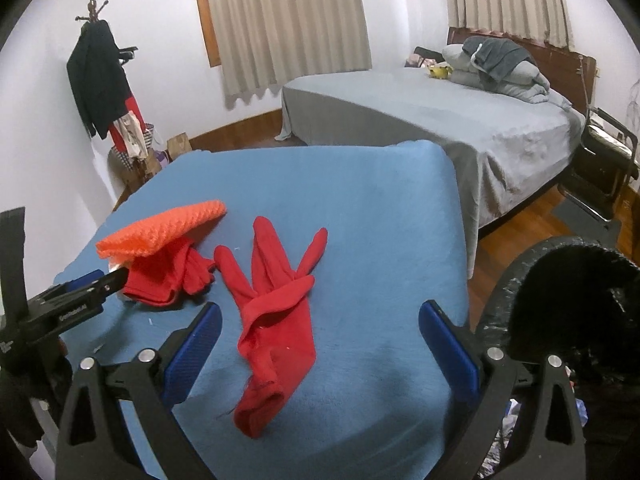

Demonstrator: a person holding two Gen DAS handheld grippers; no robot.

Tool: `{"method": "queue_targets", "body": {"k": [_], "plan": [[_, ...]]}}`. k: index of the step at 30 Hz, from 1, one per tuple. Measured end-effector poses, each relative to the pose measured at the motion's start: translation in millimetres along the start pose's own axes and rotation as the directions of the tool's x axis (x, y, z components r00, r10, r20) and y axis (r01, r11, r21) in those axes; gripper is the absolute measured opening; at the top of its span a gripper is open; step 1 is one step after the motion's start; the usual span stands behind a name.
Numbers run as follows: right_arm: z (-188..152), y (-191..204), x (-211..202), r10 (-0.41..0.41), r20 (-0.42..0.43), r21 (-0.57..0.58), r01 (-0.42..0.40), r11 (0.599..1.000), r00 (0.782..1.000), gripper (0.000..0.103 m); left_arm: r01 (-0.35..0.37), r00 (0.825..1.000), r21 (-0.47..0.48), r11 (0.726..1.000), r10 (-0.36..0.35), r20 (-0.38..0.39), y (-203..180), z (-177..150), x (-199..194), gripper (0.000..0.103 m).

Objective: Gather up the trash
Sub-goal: 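Grasp the white tissue under the orange mesh with the left tool, then grasp the red glove with the right tool while left tool holds tissue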

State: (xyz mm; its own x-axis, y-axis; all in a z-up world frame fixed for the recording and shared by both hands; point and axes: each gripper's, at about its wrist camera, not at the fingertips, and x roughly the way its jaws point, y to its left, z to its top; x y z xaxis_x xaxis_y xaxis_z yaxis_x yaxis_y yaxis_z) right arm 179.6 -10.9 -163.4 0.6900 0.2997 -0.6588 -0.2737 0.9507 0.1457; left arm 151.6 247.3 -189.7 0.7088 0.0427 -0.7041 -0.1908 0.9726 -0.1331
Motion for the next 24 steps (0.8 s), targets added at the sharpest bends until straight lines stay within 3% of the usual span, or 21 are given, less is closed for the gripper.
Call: {"method": "queue_targets", "body": {"k": [3, 5, 11, 24], "plan": [[-0.3, 1.8, 5.1, 0.001, -0.009, -0.002, -0.001, 1.0, 1.0, 0.097, 0.022, 1.0, -0.001, 1.0, -0.022, -0.02, -1.2, 2.6, 7.8, 0.063], [0.4, 3.1, 8.2, 0.004, -0.013, -0.003, -0.004, 1.0, 1.0, 0.097, 0.038, 0.999, -0.001, 0.999, -0.038, -0.038, -1.2, 2.9, 13.5, 0.052], [-0.5, 6.1, 18.2, 0.013, -0.034, -0.006, -0.013, 1.0, 0.999, 0.097, 0.064, 0.998, -0.013, 0.998, -0.064, -0.027, -0.5, 3.3, 13.1, 0.036], [-2.6, 14.6, 43.2, 0.03, -0.109, -0.015, -0.031, 0.999, 0.994, 0.083, 0.033, 0.999, -0.007, 0.999, -0.033, 0.02, 0.2, -12.4, -27.8, 0.036]]}}
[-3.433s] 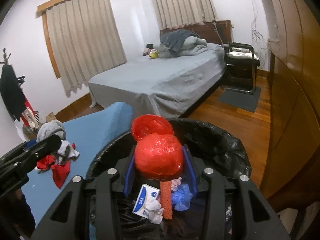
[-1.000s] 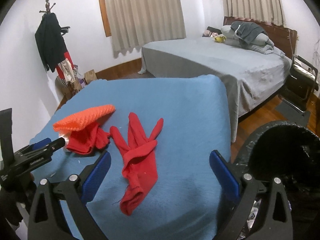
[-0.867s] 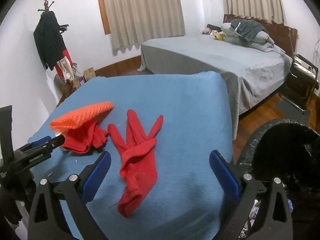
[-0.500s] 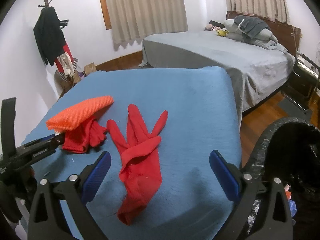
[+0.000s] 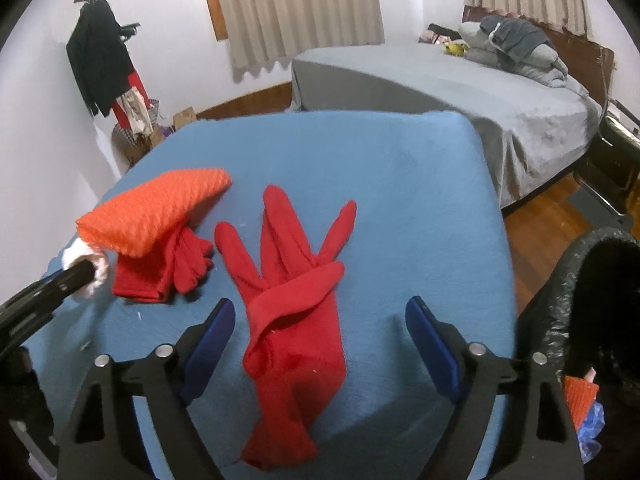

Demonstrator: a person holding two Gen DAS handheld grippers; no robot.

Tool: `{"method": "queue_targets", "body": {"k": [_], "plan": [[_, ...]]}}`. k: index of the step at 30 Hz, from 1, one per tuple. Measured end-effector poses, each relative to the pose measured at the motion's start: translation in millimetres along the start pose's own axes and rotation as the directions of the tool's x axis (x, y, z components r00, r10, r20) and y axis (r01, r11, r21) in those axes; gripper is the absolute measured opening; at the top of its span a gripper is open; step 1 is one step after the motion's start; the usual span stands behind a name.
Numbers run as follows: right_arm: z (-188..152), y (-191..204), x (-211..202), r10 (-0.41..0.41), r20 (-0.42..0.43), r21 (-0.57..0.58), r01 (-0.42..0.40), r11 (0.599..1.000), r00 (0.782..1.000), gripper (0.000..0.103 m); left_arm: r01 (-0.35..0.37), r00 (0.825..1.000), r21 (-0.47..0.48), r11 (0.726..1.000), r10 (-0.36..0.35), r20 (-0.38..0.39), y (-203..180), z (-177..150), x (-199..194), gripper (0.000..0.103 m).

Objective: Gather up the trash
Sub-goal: 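Grasp the red glove with the right tool while left tool holds tissue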

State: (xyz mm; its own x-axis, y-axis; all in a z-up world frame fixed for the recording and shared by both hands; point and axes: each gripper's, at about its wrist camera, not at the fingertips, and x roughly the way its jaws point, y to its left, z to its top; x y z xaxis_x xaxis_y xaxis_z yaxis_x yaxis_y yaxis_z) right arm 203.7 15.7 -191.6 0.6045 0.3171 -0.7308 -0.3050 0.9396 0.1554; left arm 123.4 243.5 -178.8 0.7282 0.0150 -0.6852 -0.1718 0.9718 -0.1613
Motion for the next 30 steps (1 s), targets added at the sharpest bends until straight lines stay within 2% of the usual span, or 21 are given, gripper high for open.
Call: {"method": "queue_targets", "body": {"k": [3, 11, 13, 16, 18, 21, 30], "plan": [[-2.5, 1.5, 6.3, 0.004, -0.029, 0.003, -0.004, 1.0, 1.0, 0.077, 0.002, 1.0, 0.005, 1.0, -0.002, -0.003, -3.8, -5.4, -4.8, 0.036], [-5.5, 3.3, 3.3, 0.013, -0.035, 0.006, -0.013, 1.0, 0.999, 0.071, 0.003, 1.0, 0.032, 0.999, -0.003, 0.009, -18.6, -15.4, -16.3, 0.036], [-6.1, 3.6, 3.2, 0.013, -0.04, 0.003, -0.013, 1.0, 0.999, 0.065, 0.007, 1.0, 0.037, 0.999, -0.007, 0.013, -22.7, -15.4, -17.7, 0.036], [-6.9, 4.9, 1.8, 0.029, -0.05, -0.001, -0.029, 1.0, 0.998, 0.049, 0.015, 1.0, 0.034, 0.999, -0.016, 0.019, -28.7, -15.7, -19.8, 0.036], [-6.5, 6.6, 1.5, 0.047, -0.059, -0.003, -0.048, 0.999, 0.997, 0.033, 0.024, 0.999, 0.037, 0.999, -0.024, 0.026, -32.1, -15.5, -22.9, 0.036], [-7.7, 7.6, -2.9, 0.078, -0.059, -0.002, -0.078, 0.997, 0.995, 0.024, 0.037, 0.998, 0.047, 0.998, -0.039, 0.041, -40.5, -13.7, -29.8, 0.036], [0.6, 3.4, -42.5, 0.125, 0.017, 0.011, -0.125, 0.992, 0.992, 0.022, 0.049, 0.996, 0.074, 0.996, -0.054, 0.07, -57.7, -5.9, -46.8, 0.036]]}}
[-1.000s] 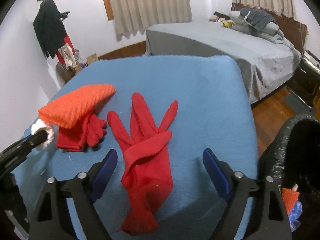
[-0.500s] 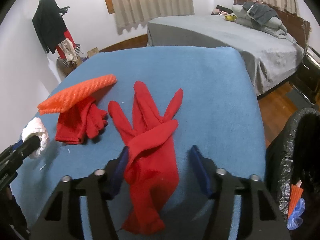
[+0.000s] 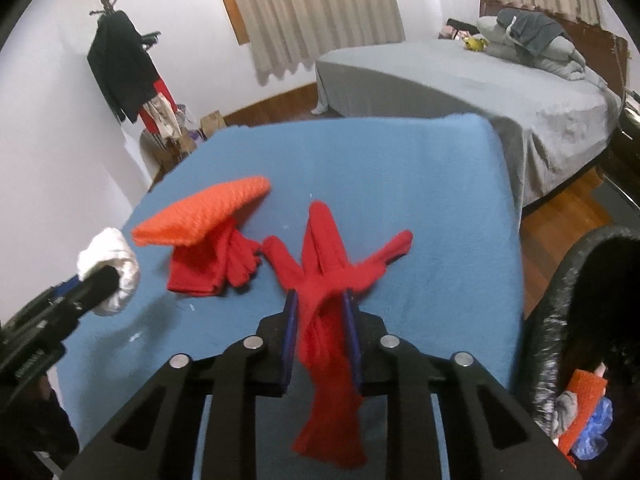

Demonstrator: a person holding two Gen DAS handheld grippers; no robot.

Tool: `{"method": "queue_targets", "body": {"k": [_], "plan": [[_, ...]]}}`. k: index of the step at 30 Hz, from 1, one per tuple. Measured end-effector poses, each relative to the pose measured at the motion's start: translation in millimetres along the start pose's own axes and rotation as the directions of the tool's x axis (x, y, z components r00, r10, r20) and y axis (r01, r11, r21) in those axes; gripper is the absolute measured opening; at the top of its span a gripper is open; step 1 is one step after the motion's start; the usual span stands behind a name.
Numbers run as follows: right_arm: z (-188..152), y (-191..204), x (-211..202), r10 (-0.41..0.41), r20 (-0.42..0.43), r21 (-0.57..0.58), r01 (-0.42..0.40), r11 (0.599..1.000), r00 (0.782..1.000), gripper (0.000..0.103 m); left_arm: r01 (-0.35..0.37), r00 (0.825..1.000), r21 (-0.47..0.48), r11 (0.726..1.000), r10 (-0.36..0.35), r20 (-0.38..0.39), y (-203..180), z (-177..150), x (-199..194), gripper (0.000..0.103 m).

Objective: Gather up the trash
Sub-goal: 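Grasp the red glove with the right tool while left tool holds tissue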

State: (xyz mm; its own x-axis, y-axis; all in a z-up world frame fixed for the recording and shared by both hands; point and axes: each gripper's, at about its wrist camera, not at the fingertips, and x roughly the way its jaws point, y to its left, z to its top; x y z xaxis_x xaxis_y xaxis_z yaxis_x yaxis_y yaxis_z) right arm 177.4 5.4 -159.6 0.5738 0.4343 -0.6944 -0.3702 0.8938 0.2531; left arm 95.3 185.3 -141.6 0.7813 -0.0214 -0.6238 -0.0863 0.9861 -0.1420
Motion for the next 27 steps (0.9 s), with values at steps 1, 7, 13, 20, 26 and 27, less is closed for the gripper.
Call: {"method": "queue_targets", "body": {"k": [1, 7, 13, 20, 26, 27], "plan": [[1.2, -0.8, -4.9, 0.003, 0.01, 0.002, -0.003, 1.0, 1.0, 0.022, 0.001, 1.0, 0.001, 1.0, -0.001, 0.002, -1.8, 0.7, -0.8, 0.036], [4.8, -0.3, -23.5, 0.011, 0.043, -0.014, -0.011, 1.0, 0.999, 0.022, 0.011, 1.0, 0.015, 1.0, -0.011, 0.022, -11.7, 4.5, -7.3, 0.036], [-4.3, -3.5, -8.7, -0.014, 0.007, -0.008, 0.014, 1.0, 1.0, 0.03, 0.005, 1.0, 0.013, 1.0, -0.005, 0.001, -10.3, -0.9, -1.3, 0.036], [-12.4, -8.1, 22.6, -0.029, -0.062, 0.0, 0.029, 1.0, 0.998, 0.049, -0.008, 0.999, -0.003, 1.0, 0.008, -0.041, -2.7, -11.5, 11.7, 0.036], [-14.9, -5.2, 41.4, -0.006, -0.118, -0.008, 0.005, 1.0, 0.993, 0.018, -0.012, 0.999, -0.013, 1.0, 0.011, -0.05, 0.5, -13.7, 15.9, 0.036], [-13.5, -4.6, 41.0, 0.014, -0.123, -0.004, -0.014, 1.0, 0.992, 0.009, -0.012, 0.999, -0.014, 1.0, 0.012, -0.049, 0.8, -13.3, 16.2, 0.036]]}}
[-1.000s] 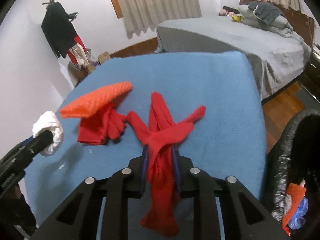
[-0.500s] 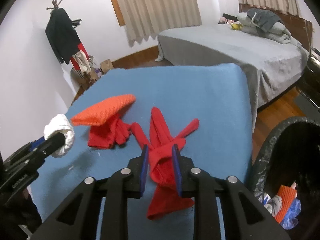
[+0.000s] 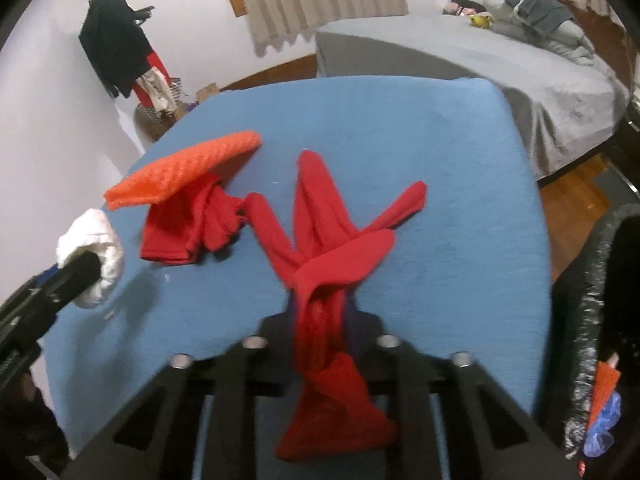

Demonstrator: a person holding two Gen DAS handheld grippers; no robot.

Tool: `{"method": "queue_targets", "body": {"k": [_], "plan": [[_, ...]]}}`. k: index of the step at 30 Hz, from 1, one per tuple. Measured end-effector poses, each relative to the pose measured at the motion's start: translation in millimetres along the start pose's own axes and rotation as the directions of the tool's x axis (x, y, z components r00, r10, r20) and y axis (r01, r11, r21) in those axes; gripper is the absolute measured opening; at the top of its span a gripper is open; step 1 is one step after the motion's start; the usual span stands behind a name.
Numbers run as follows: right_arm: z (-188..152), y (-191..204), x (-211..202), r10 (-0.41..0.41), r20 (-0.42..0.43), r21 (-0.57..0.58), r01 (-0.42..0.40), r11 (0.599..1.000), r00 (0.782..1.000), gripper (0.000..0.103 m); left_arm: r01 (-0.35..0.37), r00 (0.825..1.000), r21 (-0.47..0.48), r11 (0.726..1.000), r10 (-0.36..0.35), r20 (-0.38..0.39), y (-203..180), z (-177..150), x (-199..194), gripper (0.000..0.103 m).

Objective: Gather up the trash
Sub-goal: 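Grasp the red glove with the right tool while left tool holds tissue, then carry tissue and red glove over the bin and release both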

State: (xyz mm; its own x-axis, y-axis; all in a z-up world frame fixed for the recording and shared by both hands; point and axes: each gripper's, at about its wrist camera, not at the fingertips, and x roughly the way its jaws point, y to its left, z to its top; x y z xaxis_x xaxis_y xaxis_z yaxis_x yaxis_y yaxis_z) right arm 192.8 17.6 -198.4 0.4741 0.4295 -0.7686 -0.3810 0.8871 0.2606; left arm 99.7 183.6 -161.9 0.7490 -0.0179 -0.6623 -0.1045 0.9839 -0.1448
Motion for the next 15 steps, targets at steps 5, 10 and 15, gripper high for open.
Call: {"method": "queue_targets", "body": {"k": [5, 10, 15], "plan": [[3.0, 0.8, -21.8, 0.038, 0.046, 0.008, -0.038, 0.999, 0.998, 0.009, 0.003, 1.0, -0.003, 1.0, -0.003, 0.011, -2.2, 2.8, -3.2, 0.036], [9.7, 2.9, -54.0, 0.057, 0.113, 0.002, -0.058, 0.998, 0.992, 0.009, 0.015, 0.999, 0.006, 1.0, -0.015, 0.035, -8.2, 8.7, -11.8, 0.036], [16.1, 4.7, -84.5, 0.061, 0.176, -0.007, -0.061, 0.998, 0.982, 0.009, 0.03, 0.997, 0.025, 0.999, -0.032, 0.068, -19.9, 19.0, -24.3, 0.036]]}}
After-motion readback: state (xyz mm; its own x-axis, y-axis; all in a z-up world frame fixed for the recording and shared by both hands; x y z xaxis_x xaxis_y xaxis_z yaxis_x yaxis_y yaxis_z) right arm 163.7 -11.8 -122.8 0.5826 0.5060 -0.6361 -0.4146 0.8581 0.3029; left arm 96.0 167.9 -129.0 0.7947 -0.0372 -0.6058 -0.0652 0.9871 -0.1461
